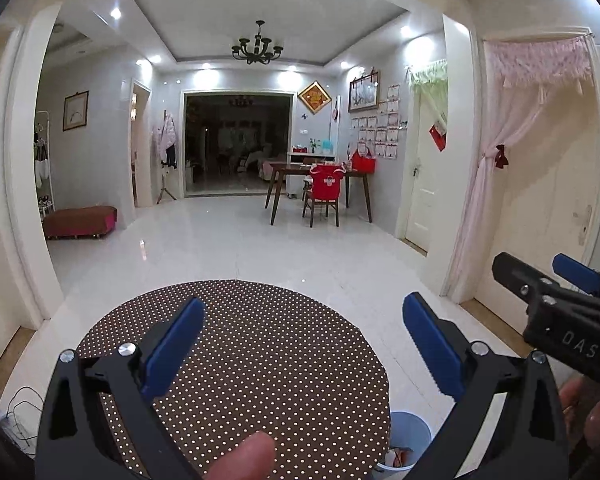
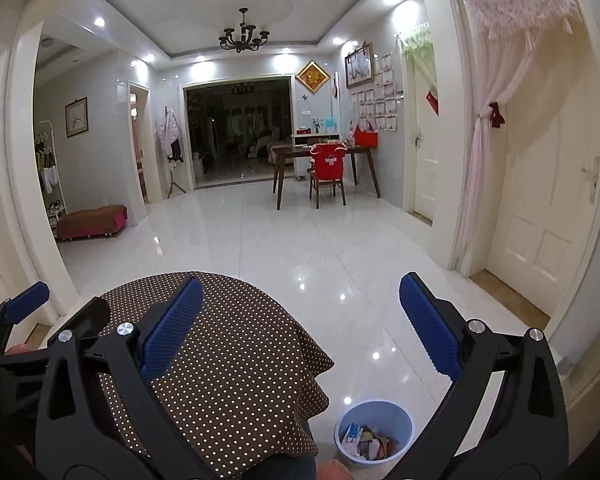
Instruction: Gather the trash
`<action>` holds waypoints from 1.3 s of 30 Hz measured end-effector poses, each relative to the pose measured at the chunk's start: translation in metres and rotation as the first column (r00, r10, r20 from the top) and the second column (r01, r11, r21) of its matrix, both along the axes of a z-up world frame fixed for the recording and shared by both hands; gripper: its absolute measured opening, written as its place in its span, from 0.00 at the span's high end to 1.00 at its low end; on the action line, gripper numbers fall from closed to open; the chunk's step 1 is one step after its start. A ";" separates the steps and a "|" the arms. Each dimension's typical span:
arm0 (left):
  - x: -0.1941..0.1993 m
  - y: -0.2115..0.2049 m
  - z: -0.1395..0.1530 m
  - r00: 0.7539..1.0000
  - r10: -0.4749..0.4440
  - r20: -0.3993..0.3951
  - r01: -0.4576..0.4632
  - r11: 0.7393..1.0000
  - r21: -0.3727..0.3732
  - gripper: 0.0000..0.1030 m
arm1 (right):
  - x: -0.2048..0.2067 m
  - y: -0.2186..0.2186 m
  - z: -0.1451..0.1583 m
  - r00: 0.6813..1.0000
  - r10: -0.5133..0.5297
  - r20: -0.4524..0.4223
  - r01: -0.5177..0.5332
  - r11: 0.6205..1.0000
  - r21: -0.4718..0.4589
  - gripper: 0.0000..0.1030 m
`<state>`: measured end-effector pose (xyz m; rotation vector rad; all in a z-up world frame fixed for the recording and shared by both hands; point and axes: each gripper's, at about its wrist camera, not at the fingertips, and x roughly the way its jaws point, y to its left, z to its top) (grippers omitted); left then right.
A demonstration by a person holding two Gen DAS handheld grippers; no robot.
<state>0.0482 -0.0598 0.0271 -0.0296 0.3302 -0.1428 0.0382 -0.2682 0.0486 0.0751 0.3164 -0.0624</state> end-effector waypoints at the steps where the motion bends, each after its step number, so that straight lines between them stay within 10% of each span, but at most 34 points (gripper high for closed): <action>1: -0.002 0.002 0.001 1.000 0.002 0.003 -0.002 1.000 -0.003 0.05 | -0.001 0.000 0.001 1.000 0.001 0.002 -0.001 1.000 -0.001 0.06; 39: -0.025 0.016 0.005 0.997 0.016 0.069 -0.013 0.999 -0.042 0.05 | -0.019 0.000 0.013 0.999 -0.008 0.049 0.009 1.000 -0.023 0.06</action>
